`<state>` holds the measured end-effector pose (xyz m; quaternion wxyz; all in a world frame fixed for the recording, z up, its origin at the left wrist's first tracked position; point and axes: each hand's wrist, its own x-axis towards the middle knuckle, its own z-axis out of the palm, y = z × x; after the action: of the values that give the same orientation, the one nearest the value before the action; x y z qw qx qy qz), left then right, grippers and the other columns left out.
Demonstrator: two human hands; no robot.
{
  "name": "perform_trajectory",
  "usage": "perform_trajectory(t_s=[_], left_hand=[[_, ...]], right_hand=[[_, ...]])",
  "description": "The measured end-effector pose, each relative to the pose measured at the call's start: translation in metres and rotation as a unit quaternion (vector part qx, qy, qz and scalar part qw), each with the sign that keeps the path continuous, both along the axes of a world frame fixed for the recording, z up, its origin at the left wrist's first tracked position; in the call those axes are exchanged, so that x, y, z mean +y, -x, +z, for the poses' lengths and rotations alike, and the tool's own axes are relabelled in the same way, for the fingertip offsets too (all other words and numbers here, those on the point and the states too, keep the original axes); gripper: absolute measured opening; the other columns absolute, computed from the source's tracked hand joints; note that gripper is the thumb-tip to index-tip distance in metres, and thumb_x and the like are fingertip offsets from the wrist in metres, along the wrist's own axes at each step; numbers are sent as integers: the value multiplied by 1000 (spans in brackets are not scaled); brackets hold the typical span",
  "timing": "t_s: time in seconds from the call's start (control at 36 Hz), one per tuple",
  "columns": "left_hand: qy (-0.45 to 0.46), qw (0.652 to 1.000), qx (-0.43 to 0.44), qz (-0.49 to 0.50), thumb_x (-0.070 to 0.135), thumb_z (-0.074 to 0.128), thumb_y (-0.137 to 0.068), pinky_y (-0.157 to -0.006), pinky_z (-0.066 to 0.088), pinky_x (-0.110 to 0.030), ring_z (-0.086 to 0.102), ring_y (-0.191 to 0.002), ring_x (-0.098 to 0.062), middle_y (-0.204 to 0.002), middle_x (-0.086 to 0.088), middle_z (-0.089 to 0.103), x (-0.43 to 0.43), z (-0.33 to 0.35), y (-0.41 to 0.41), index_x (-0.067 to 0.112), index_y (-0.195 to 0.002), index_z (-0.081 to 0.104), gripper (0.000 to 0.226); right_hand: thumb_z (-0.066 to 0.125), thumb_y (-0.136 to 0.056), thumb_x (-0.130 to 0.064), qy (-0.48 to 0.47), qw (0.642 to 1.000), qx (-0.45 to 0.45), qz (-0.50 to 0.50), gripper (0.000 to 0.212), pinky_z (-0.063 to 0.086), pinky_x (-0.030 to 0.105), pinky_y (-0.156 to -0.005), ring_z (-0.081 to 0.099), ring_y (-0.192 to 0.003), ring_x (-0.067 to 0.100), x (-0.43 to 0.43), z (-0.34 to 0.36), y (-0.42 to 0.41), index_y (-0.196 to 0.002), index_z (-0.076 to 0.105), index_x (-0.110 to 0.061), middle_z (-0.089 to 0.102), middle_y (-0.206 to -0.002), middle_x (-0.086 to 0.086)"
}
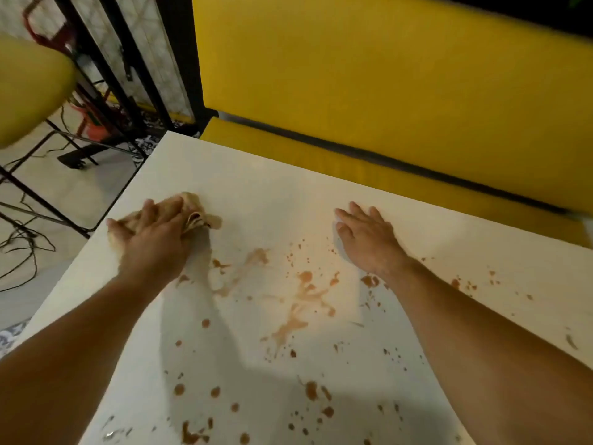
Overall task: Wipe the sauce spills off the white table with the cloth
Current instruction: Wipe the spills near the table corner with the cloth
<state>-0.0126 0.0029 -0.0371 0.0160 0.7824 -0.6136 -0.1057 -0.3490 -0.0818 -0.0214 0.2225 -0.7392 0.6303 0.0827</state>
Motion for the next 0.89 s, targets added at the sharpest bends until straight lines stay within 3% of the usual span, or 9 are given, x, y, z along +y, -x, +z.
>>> perform_trajectory(t_s=[0.14,0.28,0.36,0.47,0.58,0.67,0.78,0.89], left_hand=[[-4,983,61,175,56,29,-99,-105,-4,-76,7,-146,-37,-159,-1,23,0,-8,51,35,-144,37,50],[-10,970,75,231,39,31,-102,-106,-4,-74,1,-147,-34,-160,-4,17,-23,0,110,37,-147,31,46],[-4,983,90,163,45,28,-101,-108,-8,-71,-1,-148,-33,-162,-3,14,-32,3,147,34,-150,28,50],[-12,998,61,-22,50,21,-102,-108,-9,-72,-2,-149,-33,-164,7,6,-37,-6,185,35,-153,21,53],[-14,976,15,-215,54,19,-100,-111,-3,-69,-2,-150,-26,-162,14,9,-25,-7,176,40,-150,24,52],[-24,953,20,-302,60,13,-95,-115,-1,-64,2,-150,-22,-162,15,14,-17,-5,139,41,-149,29,59],[-26,958,9,-286,62,5,-88,-115,-1,-61,9,-150,-21,-160,15,18,2,-4,93,41,-149,29,69],[-10,987,2,-160,65,10,-87,-115,2,-58,11,-149,-22,-160,12,19,30,-4,34,39,-150,26,70]], right_hand=[[16,-103,-44,3,1000,-13,-6,48,13,51,-117,5,-148,22,-1,2,14,-150,23,-39,9,-161,-10],[16,-103,-45,-12,999,-27,-35,48,10,55,-116,3,-148,21,0,2,38,-149,23,-42,9,-161,-13],[18,-103,-45,-13,998,-36,-45,47,8,55,-117,2,-148,21,1,3,53,-149,24,-42,10,-161,-13],[19,-103,-44,-18,998,-37,-51,46,7,55,-117,2,-148,20,3,2,63,-149,24,-43,10,-161,-14],[20,-104,-42,-19,998,-32,-52,45,8,56,-117,2,-148,22,7,3,59,-148,25,-43,10,-161,-13],[19,-104,-41,-16,998,-34,-45,45,10,56,-117,3,-148,25,11,7,47,-149,25,-42,11,-161,-11],[21,-104,-41,-2,999,-35,-27,45,13,55,-116,7,-147,24,14,10,29,-148,26,-42,13,-161,-10],[22,-103,-43,2,999,-29,-19,46,14,56,-115,7,-147,23,17,12,15,-149,25,-42,12,-161,-10]])
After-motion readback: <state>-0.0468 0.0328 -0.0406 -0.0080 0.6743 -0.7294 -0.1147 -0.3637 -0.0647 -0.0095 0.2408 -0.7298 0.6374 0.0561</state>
